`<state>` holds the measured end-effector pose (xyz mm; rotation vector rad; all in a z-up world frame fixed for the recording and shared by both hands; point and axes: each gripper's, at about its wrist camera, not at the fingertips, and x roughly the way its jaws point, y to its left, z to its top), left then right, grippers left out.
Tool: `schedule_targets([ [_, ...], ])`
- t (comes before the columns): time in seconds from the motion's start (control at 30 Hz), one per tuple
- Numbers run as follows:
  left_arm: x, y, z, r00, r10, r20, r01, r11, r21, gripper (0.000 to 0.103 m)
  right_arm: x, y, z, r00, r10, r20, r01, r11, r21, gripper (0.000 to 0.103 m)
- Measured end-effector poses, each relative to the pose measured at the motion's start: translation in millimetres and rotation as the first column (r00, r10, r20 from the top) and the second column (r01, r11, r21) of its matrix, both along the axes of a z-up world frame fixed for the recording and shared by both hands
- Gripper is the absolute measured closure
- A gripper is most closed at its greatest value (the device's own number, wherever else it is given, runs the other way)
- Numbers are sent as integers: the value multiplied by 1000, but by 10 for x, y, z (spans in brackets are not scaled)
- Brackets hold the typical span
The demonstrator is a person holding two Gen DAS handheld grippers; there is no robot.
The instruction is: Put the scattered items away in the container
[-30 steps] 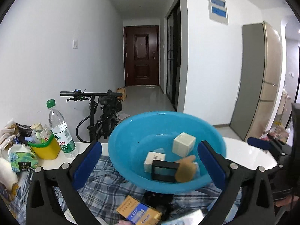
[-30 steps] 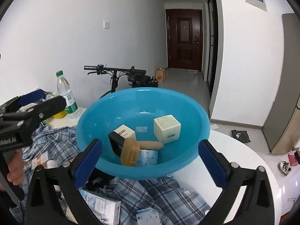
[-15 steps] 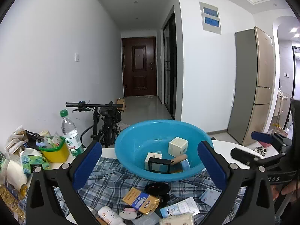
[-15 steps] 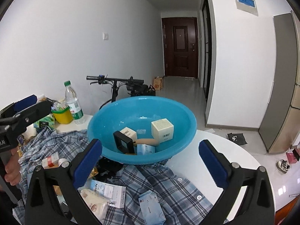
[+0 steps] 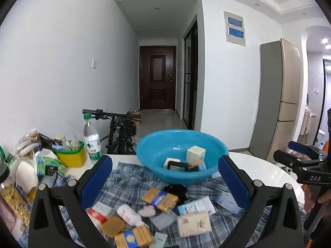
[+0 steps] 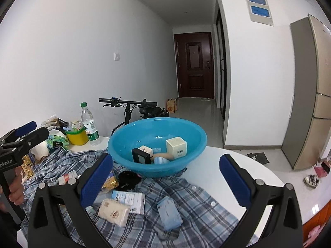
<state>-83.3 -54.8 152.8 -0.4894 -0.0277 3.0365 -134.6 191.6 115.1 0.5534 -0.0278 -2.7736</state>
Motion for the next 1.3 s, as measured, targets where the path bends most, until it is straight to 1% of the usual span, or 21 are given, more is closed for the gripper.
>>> schedule_targets([
  [0.1,161,12,-70,1000,3,-8,-3,1000,4,0,153,48,-43,1000,-25,-13,25,1000,-1,0],
  [0.23,320,76,-228,1000,-2,1,2,1000,3,0,343,58,-158,999,-40,-17,40,999,25,0],
  [0.5,501,96,-562,1000,12,22,-13,999,34,0,515,107,-499,997,-60,40,61,998,-9,0],
  [0.63,596,106,-765,999,28,33,-29,999,29,0,642,90,-653,996,-93,14,93,996,5,0],
  [0.73,661,136,-909,999,26,35,-27,999,22,0,739,33,-781,996,-90,-9,90,995,32,0],
  [0.83,695,196,-984,1000,27,8,-27,1000,9,0,833,-39,-910,997,-63,-36,64,997,52,0],
  [0.93,764,238,-1000,997,45,-64,-45,999,-4,0,901,-97,-990,995,-54,-80,59,997,53,0],
  [1.0,783,242,-1027,995,48,-86,-49,999,0,0,946,-131,-1039,992,-56,-112,63,996,61,0],
  [1.07,765,247,-1093,996,51,-79,-51,999,4,0,958,-162,-1083,991,-49,-124,58,996,70,0],
  [1.17,730,283,-1205,991,108,-82,-111,993,-33,0,951,-199,-1150,990,-53,-128,65,994,92,0],
  [1.23,729,318,-1265,990,107,-91,-113,992,-62,0,961,-226,-1180,987,-64,-149,83,989,126,0],
  [1.3,736,352,-1316,990,102,-99,-110,991,-77,0,969,-238,-1188,987,-59,-151,79,988,136,0],
])
